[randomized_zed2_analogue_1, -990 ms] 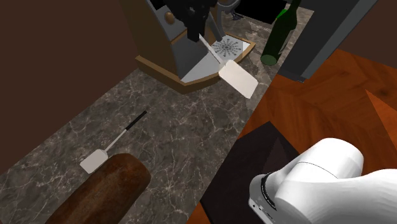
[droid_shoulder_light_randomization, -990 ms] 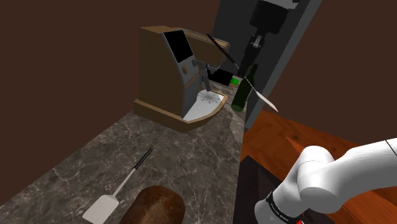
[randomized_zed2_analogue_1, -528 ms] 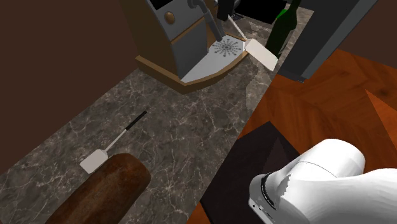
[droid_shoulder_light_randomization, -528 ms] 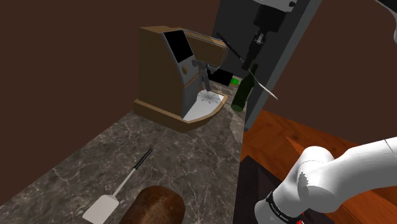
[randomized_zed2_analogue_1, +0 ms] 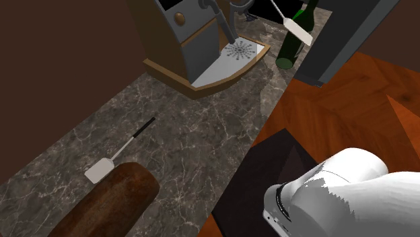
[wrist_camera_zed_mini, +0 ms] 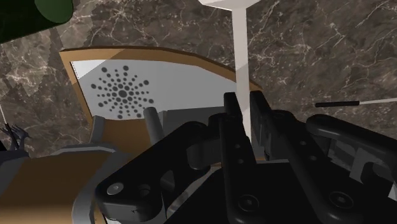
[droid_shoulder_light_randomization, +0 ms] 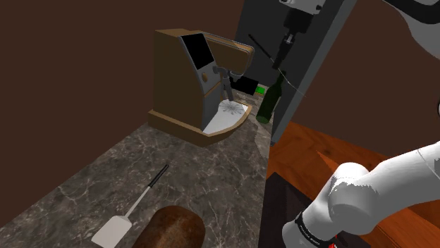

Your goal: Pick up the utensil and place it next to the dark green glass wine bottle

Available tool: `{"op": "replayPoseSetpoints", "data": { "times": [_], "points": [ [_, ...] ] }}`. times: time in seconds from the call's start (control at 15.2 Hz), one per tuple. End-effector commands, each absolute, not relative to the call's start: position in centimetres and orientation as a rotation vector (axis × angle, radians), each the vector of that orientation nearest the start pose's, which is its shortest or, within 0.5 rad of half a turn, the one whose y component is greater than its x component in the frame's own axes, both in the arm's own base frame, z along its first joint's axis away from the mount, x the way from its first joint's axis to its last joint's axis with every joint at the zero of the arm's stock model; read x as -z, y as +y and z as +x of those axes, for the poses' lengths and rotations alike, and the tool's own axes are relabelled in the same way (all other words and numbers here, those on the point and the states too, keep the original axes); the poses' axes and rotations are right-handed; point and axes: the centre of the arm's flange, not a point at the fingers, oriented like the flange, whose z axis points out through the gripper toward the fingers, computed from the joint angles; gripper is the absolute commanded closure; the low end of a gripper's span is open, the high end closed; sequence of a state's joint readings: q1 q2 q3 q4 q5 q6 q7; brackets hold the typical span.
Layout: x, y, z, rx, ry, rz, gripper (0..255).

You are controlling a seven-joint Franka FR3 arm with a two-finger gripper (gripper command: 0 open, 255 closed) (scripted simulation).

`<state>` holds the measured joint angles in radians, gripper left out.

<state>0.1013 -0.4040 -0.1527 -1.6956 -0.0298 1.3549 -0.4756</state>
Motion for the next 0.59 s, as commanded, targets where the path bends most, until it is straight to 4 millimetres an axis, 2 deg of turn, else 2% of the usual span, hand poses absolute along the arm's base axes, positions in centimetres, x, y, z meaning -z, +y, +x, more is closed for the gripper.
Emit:
{"op": "replayPoseSetpoints", "data": {
  "times": [0.0,0.33,0.4,0.53],
  "points": [
    [-73.5,-6.7,40.2,0.101,-0.665,-3.054,255],
    [-73.6,-12.8,42.6,0.101,-0.665,-3.054,255],
    [-73.6,-14.8,43.4,0.101,-0.665,-3.054,255],
    [-72.5,-14.8,43.4,0.101,-0.665,-3.054,255]
  ]
}}
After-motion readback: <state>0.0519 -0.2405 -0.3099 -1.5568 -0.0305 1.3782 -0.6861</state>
